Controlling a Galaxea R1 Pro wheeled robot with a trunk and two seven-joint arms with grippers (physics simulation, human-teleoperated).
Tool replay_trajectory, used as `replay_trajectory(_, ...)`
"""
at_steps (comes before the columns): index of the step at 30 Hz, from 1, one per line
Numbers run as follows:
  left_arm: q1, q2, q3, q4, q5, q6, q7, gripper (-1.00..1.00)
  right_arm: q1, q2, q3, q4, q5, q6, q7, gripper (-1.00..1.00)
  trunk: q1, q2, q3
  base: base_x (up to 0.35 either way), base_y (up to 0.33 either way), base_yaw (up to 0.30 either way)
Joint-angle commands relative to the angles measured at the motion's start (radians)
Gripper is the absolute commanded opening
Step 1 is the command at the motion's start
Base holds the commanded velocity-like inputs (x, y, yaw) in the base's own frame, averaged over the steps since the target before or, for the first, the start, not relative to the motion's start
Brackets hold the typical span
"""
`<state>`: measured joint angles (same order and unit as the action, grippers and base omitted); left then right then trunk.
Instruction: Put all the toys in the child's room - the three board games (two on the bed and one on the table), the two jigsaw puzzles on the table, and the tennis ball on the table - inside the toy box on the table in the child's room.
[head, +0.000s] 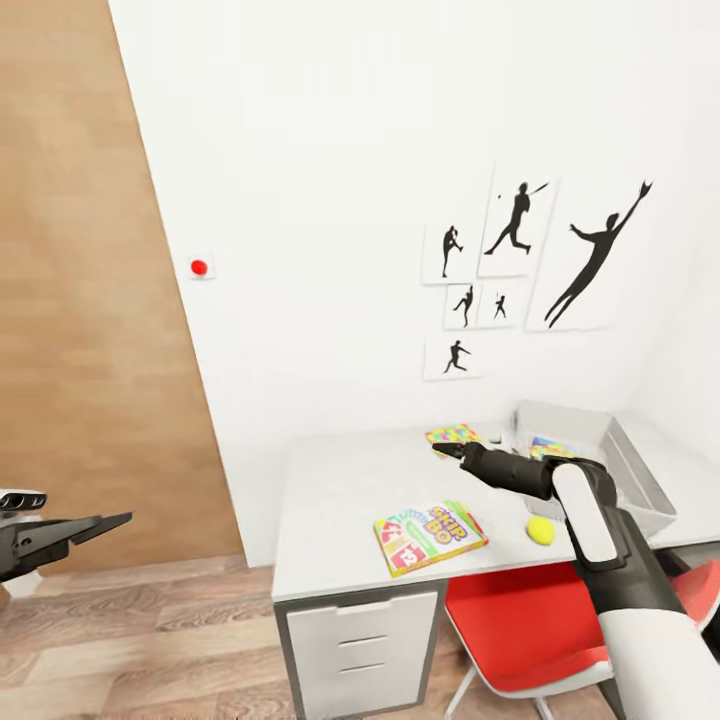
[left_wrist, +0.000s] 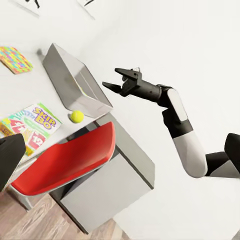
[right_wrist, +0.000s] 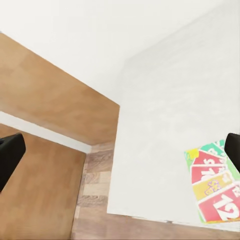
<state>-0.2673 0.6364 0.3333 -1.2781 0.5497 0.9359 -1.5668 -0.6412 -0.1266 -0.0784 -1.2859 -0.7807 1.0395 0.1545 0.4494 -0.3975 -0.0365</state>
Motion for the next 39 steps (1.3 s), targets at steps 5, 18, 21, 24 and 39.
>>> replay_trajectory(5,-0.001,0.000,0.000,0.001,0.000,0.010,-0.004,1.00,-0.035,0.005,-0.001,0.048,0.010,0.006,-0.036,1.00,0.001,-0.003,-0.009,0.026,0.167,0.186)
replay_trajectory(18,-0.001,0.001,0.001,0.003,0.001,0.009,-0.004,1.00,-0.150,0.022,-0.001,0.207,0.011,0.008,-0.168,1.00,0.001,-0.003,-0.028,0.013,0.033,0.150)
replay_trajectory(21,-0.001,0.001,0.001,0.003,0.001,0.009,-0.004,1.00,-0.178,0.024,-0.001,0.259,0.011,0.008,-0.193,1.00,0.001,-0.003,-0.032,0.001,0.004,0.118)
replay_trajectory(24,-0.001,0.002,0.001,0.003,0.001,0.009,-0.004,1.00,-0.219,0.025,-0.001,0.333,0.012,0.008,-0.224,1.00,0.001,-0.003,-0.037,0.001,0.002,0.103)
replay_trajectory(39,-0.001,0.002,0.003,0.005,0.001,0.009,-0.004,1.00,-0.352,0.019,-0.001,0.551,0.015,0.008,-0.396,1.00,0.001,-0.003,-0.058,0.000,0.000,0.054)
